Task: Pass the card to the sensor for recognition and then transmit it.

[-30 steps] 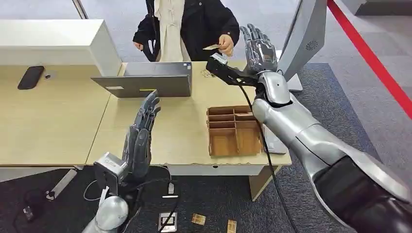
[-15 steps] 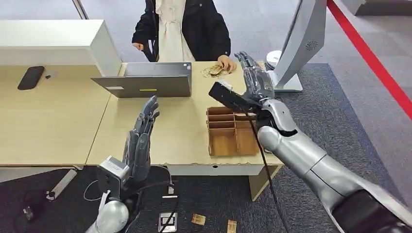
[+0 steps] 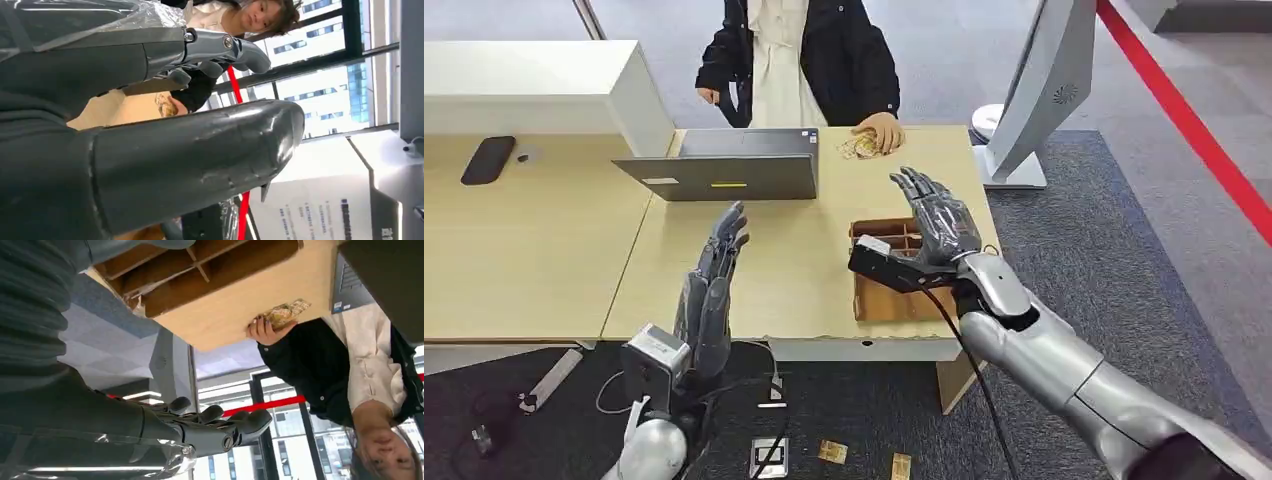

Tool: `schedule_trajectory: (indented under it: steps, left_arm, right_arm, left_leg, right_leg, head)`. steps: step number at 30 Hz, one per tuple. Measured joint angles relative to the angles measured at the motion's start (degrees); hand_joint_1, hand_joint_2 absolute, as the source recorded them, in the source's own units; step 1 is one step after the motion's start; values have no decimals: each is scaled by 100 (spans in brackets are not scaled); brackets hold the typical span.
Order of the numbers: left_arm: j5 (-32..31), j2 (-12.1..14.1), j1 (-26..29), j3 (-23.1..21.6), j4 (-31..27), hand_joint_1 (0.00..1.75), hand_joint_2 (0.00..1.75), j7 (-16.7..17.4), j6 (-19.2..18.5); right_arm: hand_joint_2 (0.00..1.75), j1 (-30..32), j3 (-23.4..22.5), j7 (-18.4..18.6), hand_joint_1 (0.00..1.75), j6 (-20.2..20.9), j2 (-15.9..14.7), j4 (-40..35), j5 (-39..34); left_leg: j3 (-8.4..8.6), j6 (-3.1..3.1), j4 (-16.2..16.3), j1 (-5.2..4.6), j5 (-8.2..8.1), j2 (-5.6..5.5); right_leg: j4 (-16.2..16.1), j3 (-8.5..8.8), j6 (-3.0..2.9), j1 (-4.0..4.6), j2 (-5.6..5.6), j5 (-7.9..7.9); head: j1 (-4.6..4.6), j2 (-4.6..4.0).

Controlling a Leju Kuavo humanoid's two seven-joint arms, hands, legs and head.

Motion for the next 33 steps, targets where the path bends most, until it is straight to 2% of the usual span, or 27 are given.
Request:
schedule_trajectory:
  steps: [4,8,12,23,33]
  left_arm:
    - [-15,0,6,0,-9,0,0,46,-41]
    - [-26,-2,8,0,-48,0,0,72,-129]
    - [-33,-2,10,2,-68,0,0,122,-195]
    - [-120,-4,32,15,-127,0,0,131,-199]
    - [-109,2,91,24,-140,0,0,125,-146]
  right_arm:
    - [175,53,35,61,0,126,0,22,111]
    - [175,56,90,276,0,306,2,125,345]
    - [175,48,125,409,0,323,11,348,481]
    - [175,-106,127,411,0,9,184,1265,168]
    - [175,-224,129,411,0,-221,304,1795,81]
  left_leg:
    - [0,0,0,0,0,0]
    - [-1,0,0,0,0,0]
    - [-3,0,0,0,0,-1]
    - [-4,0,0,0,0,-2]
    - [-4,0,0,0,0,-2]
  right_leg:
    - [0,0,0,0,0,0]
    - [0,0,0,0,0,0]
    - [0,0,0,0,0,0]
    - [0,0,2,0,-1,1]
    - [0,0,2,0,-1,1]
  head:
    - [0,0]
    - [0,0]
    - [-2,0]
    - [-2,0]
    - [0,0]
